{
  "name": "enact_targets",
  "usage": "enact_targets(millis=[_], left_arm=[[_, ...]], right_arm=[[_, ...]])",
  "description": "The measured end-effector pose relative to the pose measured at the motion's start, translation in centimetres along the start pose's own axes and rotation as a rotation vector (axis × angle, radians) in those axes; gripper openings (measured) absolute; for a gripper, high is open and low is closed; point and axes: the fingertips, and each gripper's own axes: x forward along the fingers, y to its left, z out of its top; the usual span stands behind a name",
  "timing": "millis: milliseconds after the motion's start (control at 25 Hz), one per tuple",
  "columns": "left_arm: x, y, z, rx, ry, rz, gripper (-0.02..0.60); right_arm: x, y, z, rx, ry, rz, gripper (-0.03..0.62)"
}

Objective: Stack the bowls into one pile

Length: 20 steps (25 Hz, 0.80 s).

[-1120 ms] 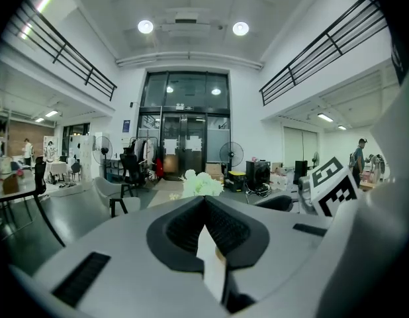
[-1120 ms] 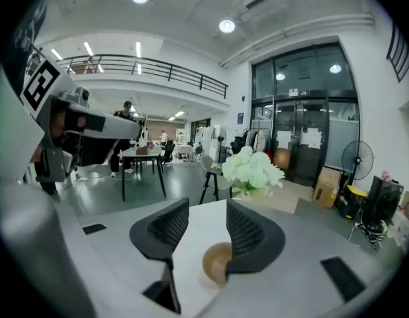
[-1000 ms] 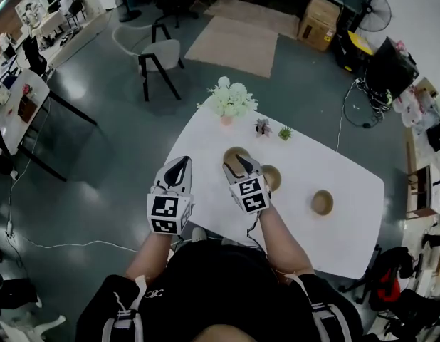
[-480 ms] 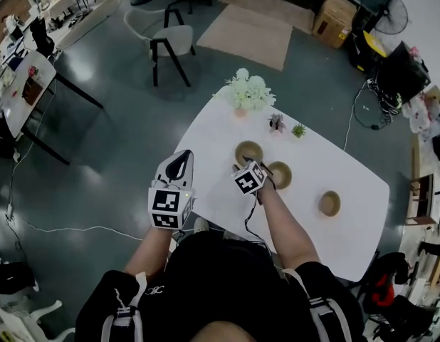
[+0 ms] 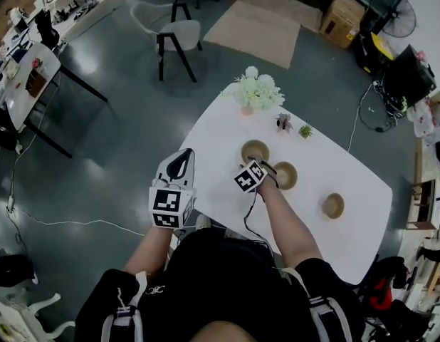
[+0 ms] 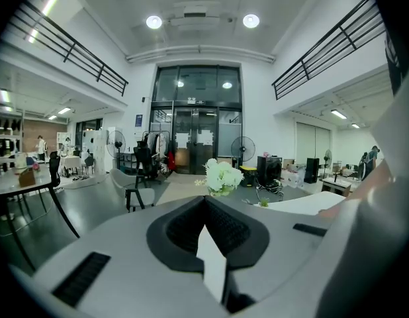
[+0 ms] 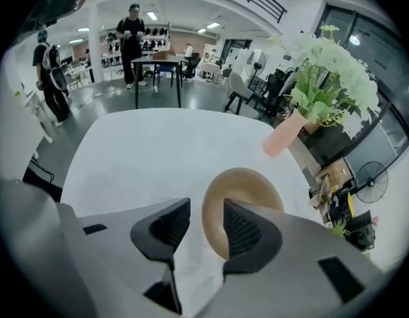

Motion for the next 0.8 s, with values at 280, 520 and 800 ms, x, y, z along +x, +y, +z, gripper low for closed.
enact_targets(millis=[280, 520, 800], left_arm=[[0.0, 1.1, -0.1, -0.009, 0.003, 0.006, 0.012], [0.4, 1.0, -0.2, -0.019, 0.001, -0.005, 0.012], [0.8, -0.8, 0.9, -0.015, -0.022, -0.049, 0.012]], right_arm=[[0.4, -0.4, 0.5, -0.039, 0.019, -0.042, 0.035], [-1.0, -0.8, 1.6, -0.018, -0.025, -0.049, 0.035], [-5.2, -1.9, 3.2, -0.009, -0.116, -0.117, 0.035]])
